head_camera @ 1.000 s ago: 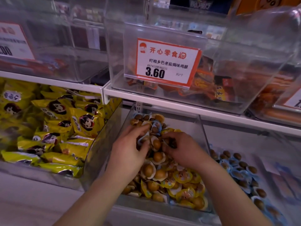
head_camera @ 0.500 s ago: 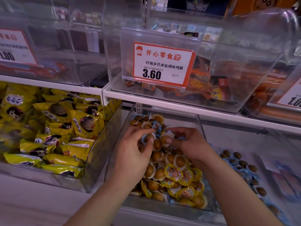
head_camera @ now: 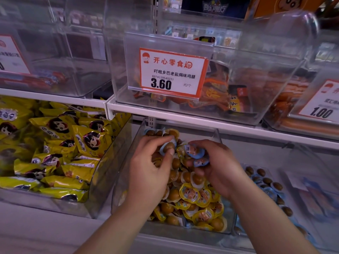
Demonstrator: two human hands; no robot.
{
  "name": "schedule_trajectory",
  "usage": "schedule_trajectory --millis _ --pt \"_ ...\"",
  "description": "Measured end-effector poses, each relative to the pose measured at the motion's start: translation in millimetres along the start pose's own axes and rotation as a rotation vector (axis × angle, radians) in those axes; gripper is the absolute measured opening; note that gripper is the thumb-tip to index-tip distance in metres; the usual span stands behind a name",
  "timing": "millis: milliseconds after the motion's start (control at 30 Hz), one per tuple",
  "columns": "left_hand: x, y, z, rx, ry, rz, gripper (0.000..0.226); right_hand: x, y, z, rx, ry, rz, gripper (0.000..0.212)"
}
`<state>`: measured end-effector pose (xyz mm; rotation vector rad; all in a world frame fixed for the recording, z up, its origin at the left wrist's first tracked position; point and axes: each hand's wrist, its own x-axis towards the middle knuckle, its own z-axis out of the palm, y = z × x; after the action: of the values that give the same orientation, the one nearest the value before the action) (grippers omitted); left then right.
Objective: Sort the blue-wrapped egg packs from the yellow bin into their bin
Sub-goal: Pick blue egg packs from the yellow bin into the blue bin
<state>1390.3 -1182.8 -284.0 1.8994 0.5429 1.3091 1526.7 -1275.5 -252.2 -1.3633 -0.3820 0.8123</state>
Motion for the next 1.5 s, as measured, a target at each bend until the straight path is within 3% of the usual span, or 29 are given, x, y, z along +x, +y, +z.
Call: schedule_trajectory --millis 133,233,367,533,633,700,800,900,1000,1100,1200,1300,1400,1500 --pt "-9.8 16.9 20.1 -0.072 -0.129 0.073 0.034 -16.5 -1.2 -12.0 0.067 -0.305 0.057 0.036" --pt "-14.6 24.1 33.5 -0.163 -0.268 0.039 0.029 -26.1 -1.4 -30.3 0.013 -0.154 -0.060 0.024" --pt "-10.4 18.0 50.6 -0.259 -0.424 -0.162 0.021 -39.7 -5.2 -74.4 0.104 0.065 -0.118 0.011" --pt "-1.8 -4.5 80.8 0.492 -0.551 -0.012 0.034 -53.9 12.9 -118.5 0.051 0.234 -0.095 0.012" --pt "-2.7 -6.4 100.9 0.682 -0.634 0.028 0.043 -53.1 20.4 -126.1 -0.010 0.264 -0.085 0.011" --pt "-1.3 -10.3 107.7 0.635 -0.626 -0.003 0.036 -51.5 21.7 -126.8 -0.028 0.244 -0.089 0.013" --pt "-1.1 -10.2 107.3 0.517 -0.454 -0.039 0.017 -49.9 21.2 -128.0 -0.038 0.234 -0.094 0.013" --pt "-0.5 -3.0 97.9 0.356 -0.343 -0.099 0.024 -49.6 15.9 -129.8 -0.005 0.236 -0.090 0.012" --pt "-0.7 19.2 90.6 0.149 -0.232 -0.025 0.022 -51.4 7.5 -127.4 0.104 0.202 -0.082 0.012" --pt "-15.6 44.8 102.3 0.040 -0.322 0.102 0.028 -56.5 1.1 -120.2 0.305 0.043 -0.026 0.020" --pt "-29.9 56.2 121.5 0.195 -0.488 0.170 0.040 -60.3 2.9 -121.5 0.358 -0.142 0.034 0.036" --pt "-33.8 50.1 131.6 0.379 -0.714 0.258 0.068 -56.7 11.8 -136.2 0.226 0.012 0.064 0.024" --pt "-30.2 41.5 128.0 0.338 -0.639 0.152 0.071 -44.9 17.9 -156.0 0.158 0.227 0.111 0.013" --pt "-30.6 36.6 117.1 0.313 -0.581 0.094 0.058 -26.5 9.4 -174.5 0.300 0.361 0.118 0.013"
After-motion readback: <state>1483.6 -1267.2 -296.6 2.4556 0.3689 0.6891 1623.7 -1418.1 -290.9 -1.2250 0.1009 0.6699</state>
